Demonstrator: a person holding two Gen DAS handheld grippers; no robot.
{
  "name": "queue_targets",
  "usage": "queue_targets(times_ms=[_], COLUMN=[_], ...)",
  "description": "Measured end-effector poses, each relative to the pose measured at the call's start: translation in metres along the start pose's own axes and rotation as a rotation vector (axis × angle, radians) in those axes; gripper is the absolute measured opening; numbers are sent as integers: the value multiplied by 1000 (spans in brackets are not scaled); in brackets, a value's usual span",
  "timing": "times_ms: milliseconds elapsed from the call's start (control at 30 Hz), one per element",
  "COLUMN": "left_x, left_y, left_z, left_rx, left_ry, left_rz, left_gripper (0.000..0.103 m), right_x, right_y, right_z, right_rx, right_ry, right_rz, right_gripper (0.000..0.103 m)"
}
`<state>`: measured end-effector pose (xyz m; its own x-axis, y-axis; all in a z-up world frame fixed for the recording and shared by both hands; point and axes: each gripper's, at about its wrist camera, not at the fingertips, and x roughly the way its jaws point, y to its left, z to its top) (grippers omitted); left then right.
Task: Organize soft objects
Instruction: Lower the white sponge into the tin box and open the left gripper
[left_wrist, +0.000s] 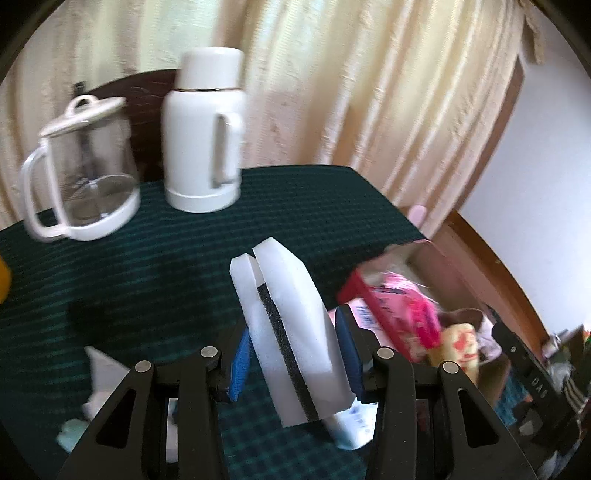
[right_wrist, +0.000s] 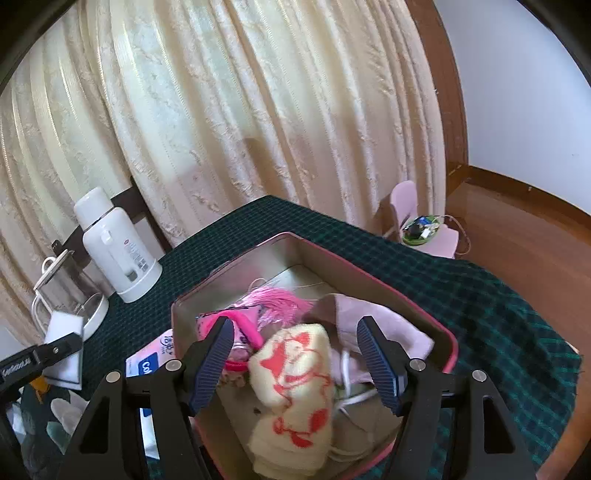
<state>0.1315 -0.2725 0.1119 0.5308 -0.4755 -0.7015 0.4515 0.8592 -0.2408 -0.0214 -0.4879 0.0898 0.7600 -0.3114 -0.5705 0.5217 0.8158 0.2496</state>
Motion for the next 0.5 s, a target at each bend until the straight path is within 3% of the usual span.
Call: queue_targets(times_ms=[500], left_x=[29], left_y=[-65], left_z=[5], left_rx=[102], left_ry=[59], left_rz=[-143], left_gripper=[44], right_x=[-14], right_y=[-11], right_z=[-7], right_rx=[3], right_ry=[-32], right_rz=[-36], right_gripper=[72])
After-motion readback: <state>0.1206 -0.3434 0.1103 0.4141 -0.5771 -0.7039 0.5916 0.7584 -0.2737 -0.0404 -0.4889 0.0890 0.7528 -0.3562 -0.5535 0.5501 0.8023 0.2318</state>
